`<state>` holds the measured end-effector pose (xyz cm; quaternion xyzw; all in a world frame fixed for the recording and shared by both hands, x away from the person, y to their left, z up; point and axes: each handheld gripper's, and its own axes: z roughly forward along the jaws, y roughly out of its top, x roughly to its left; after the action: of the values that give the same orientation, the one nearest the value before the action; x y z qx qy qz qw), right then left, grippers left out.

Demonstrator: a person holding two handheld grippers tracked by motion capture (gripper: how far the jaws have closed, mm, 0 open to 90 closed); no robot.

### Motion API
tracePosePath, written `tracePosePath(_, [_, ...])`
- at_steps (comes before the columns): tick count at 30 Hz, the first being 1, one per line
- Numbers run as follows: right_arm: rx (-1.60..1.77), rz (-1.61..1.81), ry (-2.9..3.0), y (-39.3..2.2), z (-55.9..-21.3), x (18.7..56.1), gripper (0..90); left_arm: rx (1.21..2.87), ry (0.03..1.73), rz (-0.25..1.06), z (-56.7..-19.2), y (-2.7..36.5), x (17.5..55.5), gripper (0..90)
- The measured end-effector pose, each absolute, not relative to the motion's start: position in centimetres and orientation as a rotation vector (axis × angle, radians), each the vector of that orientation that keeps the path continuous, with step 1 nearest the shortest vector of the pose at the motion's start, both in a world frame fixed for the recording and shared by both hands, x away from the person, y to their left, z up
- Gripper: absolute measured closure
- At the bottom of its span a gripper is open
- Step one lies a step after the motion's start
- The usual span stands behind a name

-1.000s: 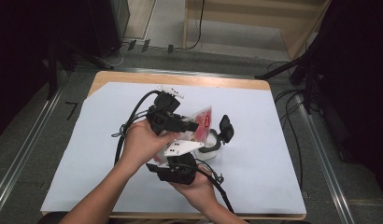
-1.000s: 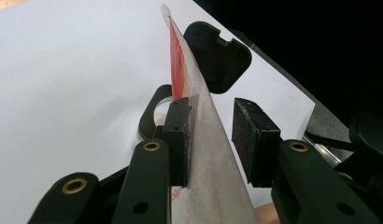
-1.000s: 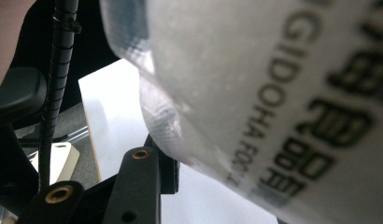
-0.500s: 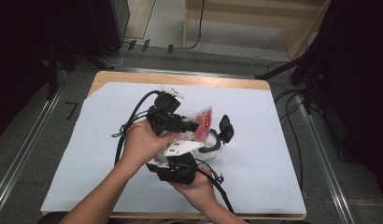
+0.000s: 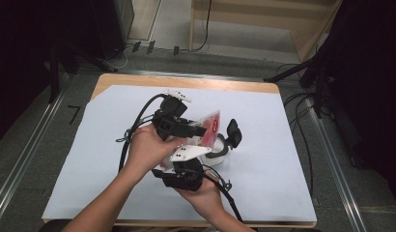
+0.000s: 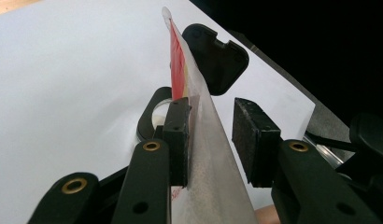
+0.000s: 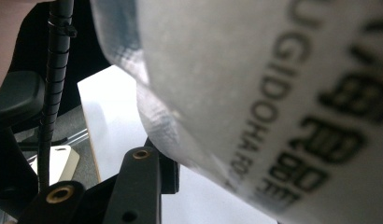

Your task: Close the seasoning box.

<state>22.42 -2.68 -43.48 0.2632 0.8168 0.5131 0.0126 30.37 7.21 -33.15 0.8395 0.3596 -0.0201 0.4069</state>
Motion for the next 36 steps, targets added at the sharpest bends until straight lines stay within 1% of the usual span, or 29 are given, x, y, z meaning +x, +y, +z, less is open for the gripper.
tracePosePath(16, [0.836, 1.619, 2.537, -2.87, -43.35, 22.58, 64.2, 2.110, 0.898, -0.046, -33.01, 7.16, 30.19, 65.2])
tracePosePath(36, [0.802, 1.586, 2.528, -2.75, -43.36, 22.37, 63.8, 2.099, 0.892, -0.049, -33.05, 7.26, 30.21, 67.4])
